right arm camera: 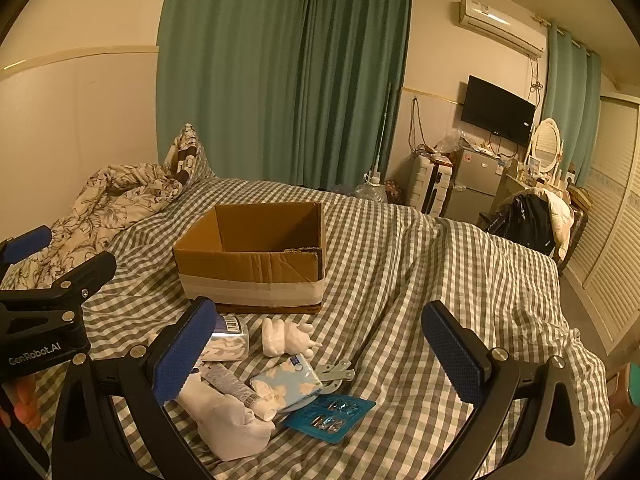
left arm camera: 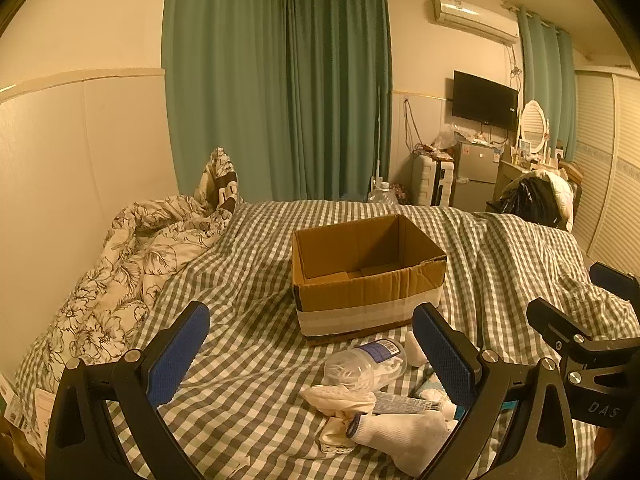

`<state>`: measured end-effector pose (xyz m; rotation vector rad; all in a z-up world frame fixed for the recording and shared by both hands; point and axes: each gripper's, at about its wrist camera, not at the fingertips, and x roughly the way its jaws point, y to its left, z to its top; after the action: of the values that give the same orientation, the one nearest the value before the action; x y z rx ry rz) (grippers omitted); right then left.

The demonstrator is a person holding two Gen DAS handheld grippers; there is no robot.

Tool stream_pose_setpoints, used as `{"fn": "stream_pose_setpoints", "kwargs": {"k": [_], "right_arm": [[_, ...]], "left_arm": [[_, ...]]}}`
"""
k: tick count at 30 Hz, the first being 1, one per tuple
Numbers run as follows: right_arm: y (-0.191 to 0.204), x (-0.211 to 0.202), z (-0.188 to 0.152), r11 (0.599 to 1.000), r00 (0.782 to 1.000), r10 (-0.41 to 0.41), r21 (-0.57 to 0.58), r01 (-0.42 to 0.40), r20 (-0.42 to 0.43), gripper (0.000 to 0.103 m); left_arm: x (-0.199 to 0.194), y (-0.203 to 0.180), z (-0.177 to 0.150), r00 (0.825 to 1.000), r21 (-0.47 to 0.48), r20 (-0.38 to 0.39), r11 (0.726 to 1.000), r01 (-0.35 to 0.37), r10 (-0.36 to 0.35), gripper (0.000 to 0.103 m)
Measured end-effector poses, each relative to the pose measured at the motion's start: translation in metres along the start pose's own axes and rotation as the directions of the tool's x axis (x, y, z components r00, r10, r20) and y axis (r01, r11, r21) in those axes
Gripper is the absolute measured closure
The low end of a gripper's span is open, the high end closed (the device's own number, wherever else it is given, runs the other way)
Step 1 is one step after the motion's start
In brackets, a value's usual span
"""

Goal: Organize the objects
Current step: 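Move both tools toward the scattered items beside the cardboard box, then grasp white gloves with both tools and drop them into the box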

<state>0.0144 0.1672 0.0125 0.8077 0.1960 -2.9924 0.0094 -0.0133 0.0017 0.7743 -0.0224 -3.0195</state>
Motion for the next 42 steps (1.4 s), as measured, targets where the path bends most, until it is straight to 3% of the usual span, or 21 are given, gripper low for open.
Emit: {"fn": "stream_pose_setpoints", "kwargs": {"k": [12, 19, 22, 26, 28, 31, 34, 38, 42], "right_arm": [[0.014, 0.001, -0.005, 0.999, 1.0, 0.015, -0.037, -0.016, -0.024, 0.0], [0.034, 0.032, -0.032, 0.994, 0.989, 0.059, -0.079, -0.07, -0.135, 0.0], [0.046, 0.054, -0.052, 0.99, 0.973, 0.08, -0.1, -0.104, -0.214, 0.001], [0.062, 0.085, -0.081, 0.974, 0.927, 0.17, -0.082, -0.209, -0.335, 0.005], [0.07, 0.096, -0.092, 0.971, 0.909, 0.173, -0.089, -0.222, -0.378, 0.008], [0.078, 0.105, -0.104, 0.96, 0.878, 0.202, -0.09, -0.265, -0.434, 0.02], [0.086, 0.103, -0.11, 0.948, 0.859, 0.214, -0.113, -0.298, -0.465, 0.045], [0.074, 0.086, -0.101, 0.948, 0.871, 0.229, -0.103, -0.301, -0.434, 0.058], [0.048, 0.064, -0.077, 0.969, 0.923, 0.188, -0.09, -0.23, -0.335, 0.06]], "left_arm": [[0.003, 0.01, -0.01, 1.0, 0.012, -0.021, 1.0, -0.017, 0.017, 0.0], [0.024, 0.025, -0.035, 0.995, 0.024, -0.089, 0.999, -0.046, 0.048, 0.0], [0.039, 0.031, -0.052, 0.988, 0.029, -0.136, 0.997, -0.065, 0.069, 0.0], [0.055, 0.036, -0.072, 0.978, 0.037, -0.193, 0.996, -0.077, 0.083, 0.0], [0.06, 0.038, -0.077, 0.972, 0.036, -0.218, 0.996, -0.079, 0.085, 0.0], [0.063, 0.039, -0.082, 0.969, 0.032, -0.235, 0.997, -0.072, 0.078, 0.0], [0.064, 0.037, -0.083, 0.968, 0.035, -0.241, 0.998, -0.059, 0.066, 0.0], [0.068, 0.033, -0.084, 0.968, 0.049, -0.245, 0.998, -0.042, 0.053, 0.0], [0.076, 0.024, -0.086, 0.963, 0.068, -0.265, 0.997, -0.029, 0.046, 0.0]]}}
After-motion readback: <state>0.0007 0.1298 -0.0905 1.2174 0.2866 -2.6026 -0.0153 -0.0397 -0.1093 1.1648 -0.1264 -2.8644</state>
